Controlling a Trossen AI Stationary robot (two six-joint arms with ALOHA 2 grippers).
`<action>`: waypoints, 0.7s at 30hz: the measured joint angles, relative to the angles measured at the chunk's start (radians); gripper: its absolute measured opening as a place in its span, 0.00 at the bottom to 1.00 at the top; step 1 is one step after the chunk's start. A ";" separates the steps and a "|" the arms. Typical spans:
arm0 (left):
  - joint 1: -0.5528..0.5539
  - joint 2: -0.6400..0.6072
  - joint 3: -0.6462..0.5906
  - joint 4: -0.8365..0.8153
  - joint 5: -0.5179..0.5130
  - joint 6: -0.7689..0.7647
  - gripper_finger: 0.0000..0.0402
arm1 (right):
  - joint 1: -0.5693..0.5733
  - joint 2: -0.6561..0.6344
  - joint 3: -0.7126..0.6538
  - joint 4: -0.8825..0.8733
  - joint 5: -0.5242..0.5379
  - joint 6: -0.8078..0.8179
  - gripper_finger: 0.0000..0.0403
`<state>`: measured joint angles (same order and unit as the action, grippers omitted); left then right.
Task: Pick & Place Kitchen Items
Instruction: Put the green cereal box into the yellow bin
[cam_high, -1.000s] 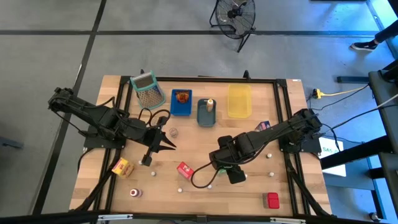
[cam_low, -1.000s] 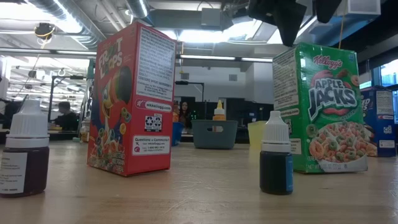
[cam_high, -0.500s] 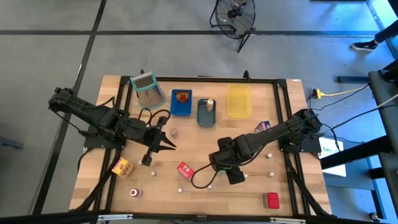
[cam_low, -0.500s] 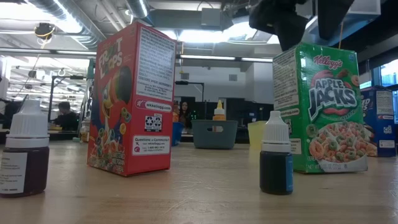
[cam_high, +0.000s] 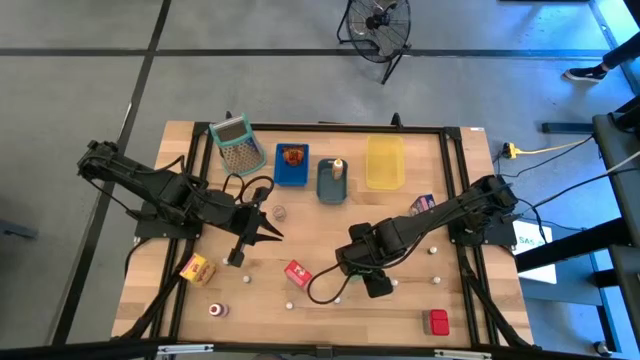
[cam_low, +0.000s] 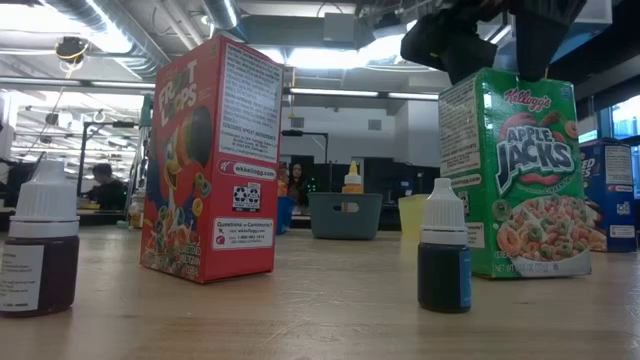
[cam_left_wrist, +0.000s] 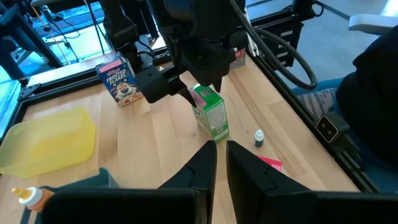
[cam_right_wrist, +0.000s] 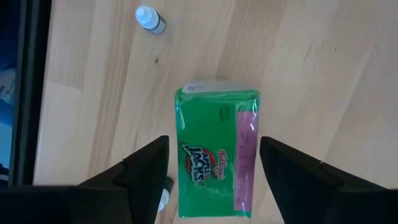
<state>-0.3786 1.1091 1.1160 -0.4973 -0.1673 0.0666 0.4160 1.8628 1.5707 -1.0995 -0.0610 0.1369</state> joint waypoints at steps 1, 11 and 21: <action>0.000 0.000 0.000 0.000 0.000 0.000 0.08 | 0.000 0.004 0.000 0.004 0.004 -0.011 0.63; 0.000 0.000 0.000 0.000 0.000 0.000 0.08 | -0.016 0.049 0.000 0.012 -0.037 -0.047 0.62; 0.000 0.000 0.000 0.000 0.000 0.008 0.08 | -0.022 0.049 0.000 0.008 -0.045 -0.048 0.53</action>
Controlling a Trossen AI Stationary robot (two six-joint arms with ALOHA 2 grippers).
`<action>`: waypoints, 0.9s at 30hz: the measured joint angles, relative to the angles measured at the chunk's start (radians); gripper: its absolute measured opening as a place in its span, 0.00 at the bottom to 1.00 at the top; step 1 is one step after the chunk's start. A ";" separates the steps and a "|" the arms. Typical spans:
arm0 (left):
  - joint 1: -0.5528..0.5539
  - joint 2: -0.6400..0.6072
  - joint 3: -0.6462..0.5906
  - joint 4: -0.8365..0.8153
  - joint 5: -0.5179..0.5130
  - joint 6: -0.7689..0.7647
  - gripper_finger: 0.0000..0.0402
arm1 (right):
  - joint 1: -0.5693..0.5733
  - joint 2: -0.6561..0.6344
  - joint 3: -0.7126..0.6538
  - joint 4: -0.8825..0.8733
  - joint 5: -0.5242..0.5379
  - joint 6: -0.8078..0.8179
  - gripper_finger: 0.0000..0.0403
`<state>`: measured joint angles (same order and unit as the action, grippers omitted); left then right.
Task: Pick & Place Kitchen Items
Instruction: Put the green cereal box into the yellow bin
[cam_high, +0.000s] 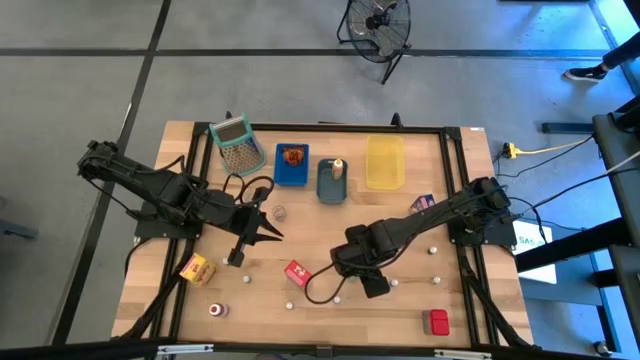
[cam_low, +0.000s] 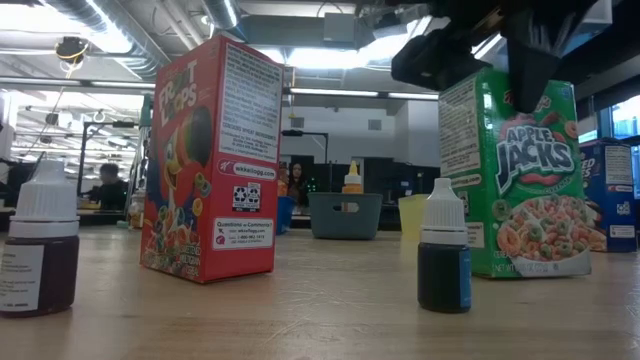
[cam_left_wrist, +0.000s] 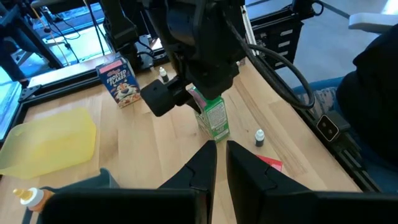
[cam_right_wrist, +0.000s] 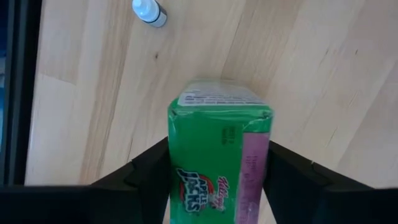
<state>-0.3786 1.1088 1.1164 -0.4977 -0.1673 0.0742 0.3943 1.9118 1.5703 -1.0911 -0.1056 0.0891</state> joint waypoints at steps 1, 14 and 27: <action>0.000 0.000 0.000 0.000 0.000 0.000 0.08 | 0.000 0.000 0.000 -0.001 -0.001 0.000 0.51; 0.000 0.000 0.000 0.000 0.000 0.000 0.08 | 0.000 -0.003 0.033 -0.067 -0.003 0.002 0.32; 0.000 0.000 0.000 0.000 0.000 0.000 0.08 | -0.004 -0.006 0.224 -0.488 0.265 0.102 0.30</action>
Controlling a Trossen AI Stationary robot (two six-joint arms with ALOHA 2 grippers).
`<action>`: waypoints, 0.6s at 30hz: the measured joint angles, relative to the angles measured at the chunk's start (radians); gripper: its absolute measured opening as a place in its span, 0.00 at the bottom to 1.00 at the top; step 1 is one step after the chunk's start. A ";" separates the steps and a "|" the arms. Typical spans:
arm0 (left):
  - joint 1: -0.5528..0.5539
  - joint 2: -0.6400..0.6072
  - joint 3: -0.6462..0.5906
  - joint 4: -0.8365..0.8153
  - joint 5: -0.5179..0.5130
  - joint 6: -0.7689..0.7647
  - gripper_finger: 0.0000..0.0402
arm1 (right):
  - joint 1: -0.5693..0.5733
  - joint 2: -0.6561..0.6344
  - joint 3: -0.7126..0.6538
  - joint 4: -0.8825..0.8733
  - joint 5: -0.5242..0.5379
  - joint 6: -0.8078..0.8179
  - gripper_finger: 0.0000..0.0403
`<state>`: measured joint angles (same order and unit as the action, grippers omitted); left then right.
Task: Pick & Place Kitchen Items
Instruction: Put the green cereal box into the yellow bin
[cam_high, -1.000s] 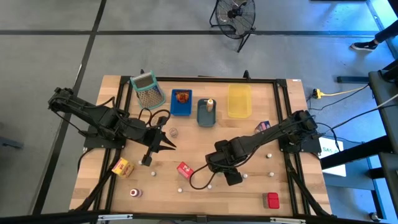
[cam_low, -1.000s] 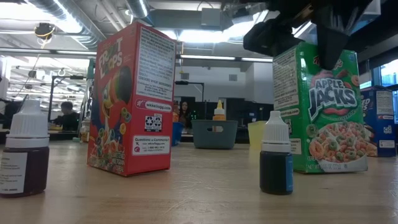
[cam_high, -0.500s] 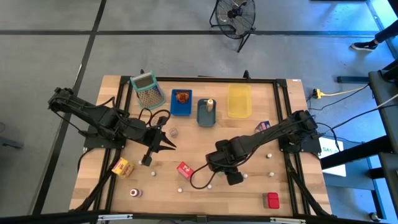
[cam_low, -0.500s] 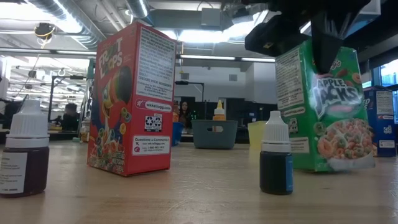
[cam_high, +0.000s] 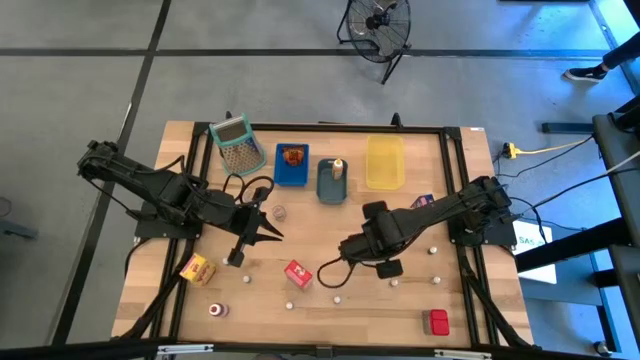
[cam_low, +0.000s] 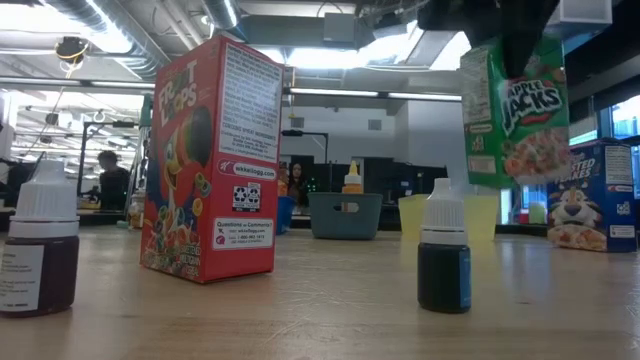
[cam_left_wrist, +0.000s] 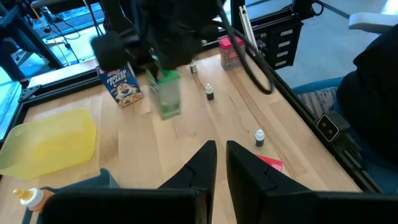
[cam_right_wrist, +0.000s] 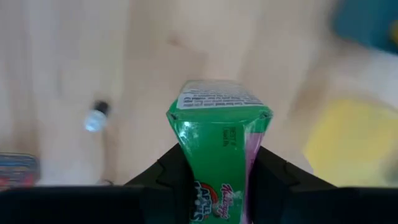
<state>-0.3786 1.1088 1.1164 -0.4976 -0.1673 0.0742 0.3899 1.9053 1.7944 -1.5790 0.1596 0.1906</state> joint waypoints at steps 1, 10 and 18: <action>0.000 0.000 0.000 0.000 0.000 0.000 0.08 | -0.003 0.000 0.002 0.007 0.014 0.009 0.30; 0.000 0.000 0.000 0.000 0.000 0.000 0.08 | -0.031 -0.028 0.002 0.009 0.060 -0.022 0.30; 0.000 0.000 0.000 0.000 0.000 0.000 0.08 | -0.089 -0.196 0.002 0.008 0.154 -0.049 0.30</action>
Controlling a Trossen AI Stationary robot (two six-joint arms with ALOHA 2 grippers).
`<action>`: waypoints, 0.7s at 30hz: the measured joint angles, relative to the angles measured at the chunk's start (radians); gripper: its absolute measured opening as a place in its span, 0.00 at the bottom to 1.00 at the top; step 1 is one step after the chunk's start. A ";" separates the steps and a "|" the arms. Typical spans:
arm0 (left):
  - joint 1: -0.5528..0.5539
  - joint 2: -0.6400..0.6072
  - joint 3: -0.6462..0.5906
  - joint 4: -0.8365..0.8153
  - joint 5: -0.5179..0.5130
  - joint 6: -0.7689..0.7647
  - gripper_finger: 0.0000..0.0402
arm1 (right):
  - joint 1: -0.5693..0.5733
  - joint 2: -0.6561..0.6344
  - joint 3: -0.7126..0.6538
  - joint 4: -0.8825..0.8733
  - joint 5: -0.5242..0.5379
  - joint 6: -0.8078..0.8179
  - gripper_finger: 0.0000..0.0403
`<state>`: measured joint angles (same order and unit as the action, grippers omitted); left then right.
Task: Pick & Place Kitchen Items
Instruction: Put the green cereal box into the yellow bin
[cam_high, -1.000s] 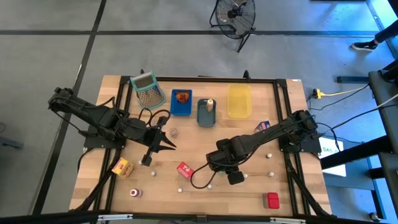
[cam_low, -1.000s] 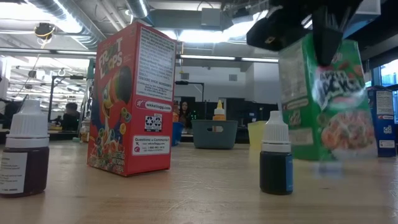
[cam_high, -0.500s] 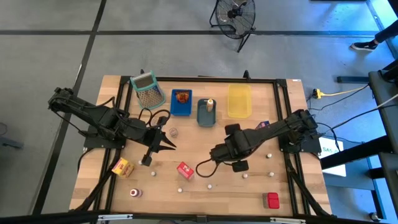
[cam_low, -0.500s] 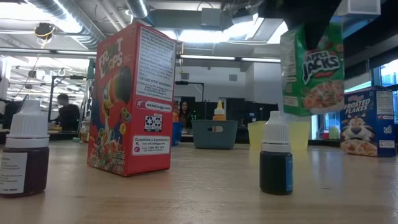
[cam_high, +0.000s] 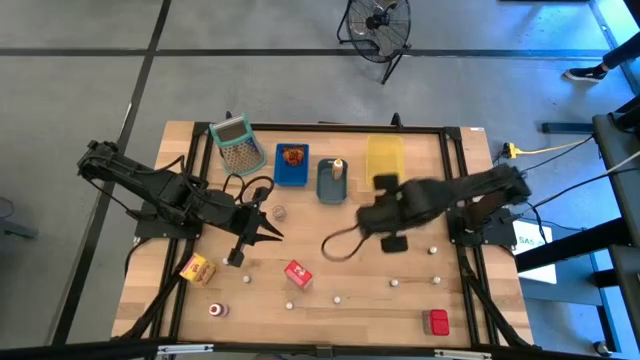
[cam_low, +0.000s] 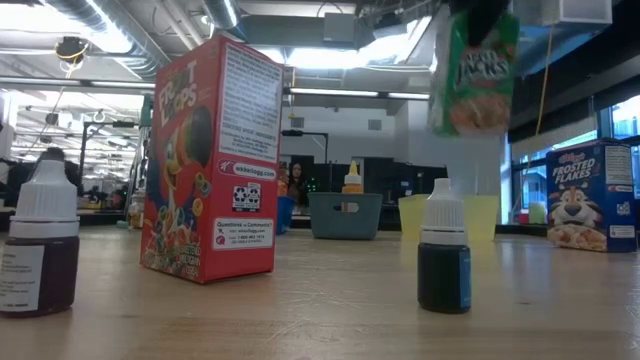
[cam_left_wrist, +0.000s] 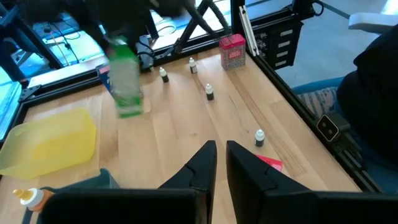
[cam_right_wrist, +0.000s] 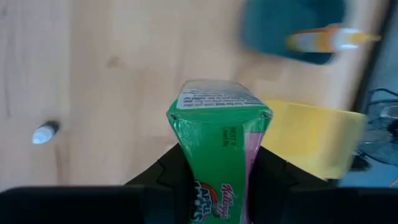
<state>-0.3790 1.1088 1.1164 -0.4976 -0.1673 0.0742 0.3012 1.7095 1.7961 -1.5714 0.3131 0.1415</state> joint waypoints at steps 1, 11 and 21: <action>0.000 0.000 0.000 0.000 0.000 0.000 0.08 | -0.010 -0.032 0.000 0.000 0.020 0.000 0.30; 0.000 0.000 0.000 0.000 0.000 0.000 0.08 | -0.199 -0.319 0.000 0.000 0.205 0.034 0.30; 0.002 0.000 0.000 0.008 -0.039 -0.008 0.08 | -0.531 -0.321 0.000 0.057 0.149 0.215 0.30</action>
<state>-0.3775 1.1088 1.1164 -0.4896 -0.2067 0.0659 -0.2294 1.3886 1.7962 -1.5143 0.4617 0.3567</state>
